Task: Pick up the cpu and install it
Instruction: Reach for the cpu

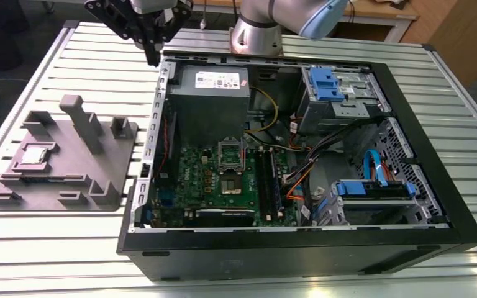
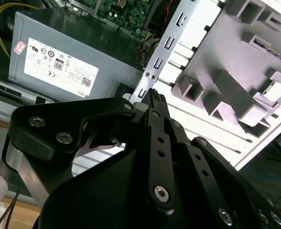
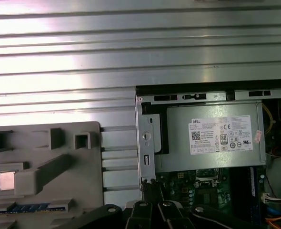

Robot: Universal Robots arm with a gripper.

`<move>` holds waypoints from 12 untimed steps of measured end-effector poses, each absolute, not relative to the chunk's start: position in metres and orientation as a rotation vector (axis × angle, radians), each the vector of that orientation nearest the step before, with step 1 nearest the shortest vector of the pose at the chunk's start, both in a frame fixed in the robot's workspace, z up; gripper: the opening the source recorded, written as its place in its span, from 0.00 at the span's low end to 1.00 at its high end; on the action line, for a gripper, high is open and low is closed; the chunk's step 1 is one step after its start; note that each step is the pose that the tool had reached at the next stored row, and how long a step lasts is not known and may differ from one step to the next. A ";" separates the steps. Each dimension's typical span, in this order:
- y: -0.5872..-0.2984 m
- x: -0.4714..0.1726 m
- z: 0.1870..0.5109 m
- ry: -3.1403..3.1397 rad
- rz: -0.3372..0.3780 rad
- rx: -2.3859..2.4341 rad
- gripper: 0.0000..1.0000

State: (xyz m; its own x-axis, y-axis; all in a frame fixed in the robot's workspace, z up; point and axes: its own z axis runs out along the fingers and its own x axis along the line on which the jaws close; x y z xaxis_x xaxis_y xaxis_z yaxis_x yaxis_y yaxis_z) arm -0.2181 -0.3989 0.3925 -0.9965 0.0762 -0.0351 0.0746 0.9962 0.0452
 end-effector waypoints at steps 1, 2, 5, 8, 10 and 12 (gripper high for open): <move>-0.399 -0.219 0.392 3.102 0.068 0.117 0.10; -0.399 -0.221 0.392 3.102 0.068 0.117 0.10; -0.399 -0.228 0.392 3.101 0.068 0.117 0.10; -0.399 -0.235 0.392 3.101 0.068 0.117 0.10; -0.399 -0.239 0.392 3.101 0.068 0.117 0.10; -0.399 -0.241 0.391 3.101 0.068 0.117 0.10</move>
